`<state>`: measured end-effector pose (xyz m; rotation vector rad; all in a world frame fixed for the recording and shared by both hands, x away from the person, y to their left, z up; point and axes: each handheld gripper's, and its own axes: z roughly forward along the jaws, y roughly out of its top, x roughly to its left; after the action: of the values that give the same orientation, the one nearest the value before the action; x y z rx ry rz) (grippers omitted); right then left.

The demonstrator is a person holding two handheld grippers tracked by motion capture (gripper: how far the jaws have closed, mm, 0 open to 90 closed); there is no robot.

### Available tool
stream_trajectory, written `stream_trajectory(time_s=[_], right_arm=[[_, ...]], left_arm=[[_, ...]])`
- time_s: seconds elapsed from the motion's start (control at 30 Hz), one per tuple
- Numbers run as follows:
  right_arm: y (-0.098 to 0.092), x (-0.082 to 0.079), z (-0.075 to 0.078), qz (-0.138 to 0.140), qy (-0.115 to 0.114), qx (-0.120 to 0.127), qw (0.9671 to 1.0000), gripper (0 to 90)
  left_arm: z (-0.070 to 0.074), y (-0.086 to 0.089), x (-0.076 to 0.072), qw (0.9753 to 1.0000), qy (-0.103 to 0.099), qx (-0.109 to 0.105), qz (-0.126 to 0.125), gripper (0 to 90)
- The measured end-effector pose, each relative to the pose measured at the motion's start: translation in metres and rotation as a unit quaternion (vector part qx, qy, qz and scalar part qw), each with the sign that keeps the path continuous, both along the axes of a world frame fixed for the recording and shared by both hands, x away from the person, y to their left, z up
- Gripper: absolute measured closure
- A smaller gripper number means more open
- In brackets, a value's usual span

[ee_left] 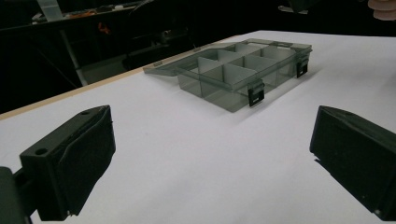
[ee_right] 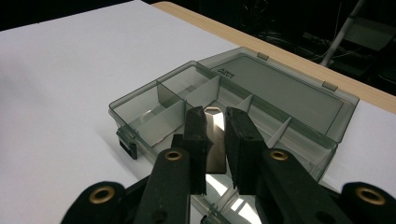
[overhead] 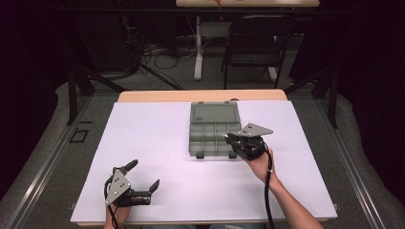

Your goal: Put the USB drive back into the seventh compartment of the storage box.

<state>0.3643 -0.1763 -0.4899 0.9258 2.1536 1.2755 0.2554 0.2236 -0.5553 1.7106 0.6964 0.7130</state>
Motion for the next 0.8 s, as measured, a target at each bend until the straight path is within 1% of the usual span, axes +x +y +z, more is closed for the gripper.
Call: stream_trajectory(time_s=[0.07,0.17,0.57,0.8], right_arm=[[0.0,0.002,0.0,0.007,0.0,0.004,1.0,79.1],[0.0,0.005,-0.001,0.014,-0.003,0.002,0.9999,79.1],[0.003,0.015,-0.004,0.029,-0.004,-0.005,0.9996,79.1],[0.002,0.021,-0.007,0.032,-0.001,-0.007,0.9995,79.1]], left_arm=[[0.0,0.0,0.0,1.0,0.001,0.0,-0.001,0.2],[0.0,-0.001,0.0,1.0,0.0,0.0,0.0,0.2],[0.001,0.0,-0.001,1.0,-0.001,0.0,0.001,0.2],[0.001,0.001,0.0,1.0,-0.001,-0.001,0.004,0.2]])
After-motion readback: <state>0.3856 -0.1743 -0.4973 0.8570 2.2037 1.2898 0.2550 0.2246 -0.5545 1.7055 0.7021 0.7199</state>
